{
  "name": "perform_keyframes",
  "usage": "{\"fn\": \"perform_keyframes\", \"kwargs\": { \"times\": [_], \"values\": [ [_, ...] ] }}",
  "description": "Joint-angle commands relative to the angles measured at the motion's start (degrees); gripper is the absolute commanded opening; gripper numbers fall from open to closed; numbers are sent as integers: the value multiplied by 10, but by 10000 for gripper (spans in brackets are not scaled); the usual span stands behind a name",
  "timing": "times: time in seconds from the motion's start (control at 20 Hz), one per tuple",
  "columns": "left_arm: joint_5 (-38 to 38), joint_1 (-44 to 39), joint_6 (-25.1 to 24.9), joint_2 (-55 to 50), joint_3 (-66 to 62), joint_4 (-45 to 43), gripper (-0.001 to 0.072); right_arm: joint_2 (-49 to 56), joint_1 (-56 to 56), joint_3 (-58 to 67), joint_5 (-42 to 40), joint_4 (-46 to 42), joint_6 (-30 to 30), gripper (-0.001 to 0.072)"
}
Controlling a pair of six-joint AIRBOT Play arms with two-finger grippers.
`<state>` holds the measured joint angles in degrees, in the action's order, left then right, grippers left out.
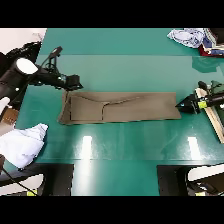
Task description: Fold the shirts.
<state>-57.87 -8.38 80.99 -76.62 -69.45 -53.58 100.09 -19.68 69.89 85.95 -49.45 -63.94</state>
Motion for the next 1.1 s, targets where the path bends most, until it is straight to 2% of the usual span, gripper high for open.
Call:
{"fn": "perform_keyframes", "kwargs": {
  "times": [0.0, 0.05, 0.1, 0.2, 0.35, 0.55, 0.85, 1.05],
  "values": [
    [18, -47, 10, -27, -3, 1, 30, 12, 36, 5, -32, -11, 16, 365],
    [24, -61, 17, -42, -6, 3, 30, 12, 45, 14, -30, -11, 21, 257],
    [35, -76, 17, -55, -8, 10, 30, 12, 55, 26, -26, -11, 22, 214],
    [57, -110, 17, -93, -25, 21, 30, 12, 71, 59, 0, -11, 22, 22],
    [54, -158, 17, -165, -84, 23, 30, -10, 92, 110, 51, -10, 16, 15],
    [48, -193, 21, -237, -148, 24, 30, -99, 130, 163, 55, -11, -41, 14],
    [50, -198, 31, -266, -152, 31, 30, -169, 216, 299, 57, -11, -113, 14],
    [66, -200, 30, -267, -152, 52, 30, -168, 295, 357, 38, -10, -122, 14]
  ]
}}
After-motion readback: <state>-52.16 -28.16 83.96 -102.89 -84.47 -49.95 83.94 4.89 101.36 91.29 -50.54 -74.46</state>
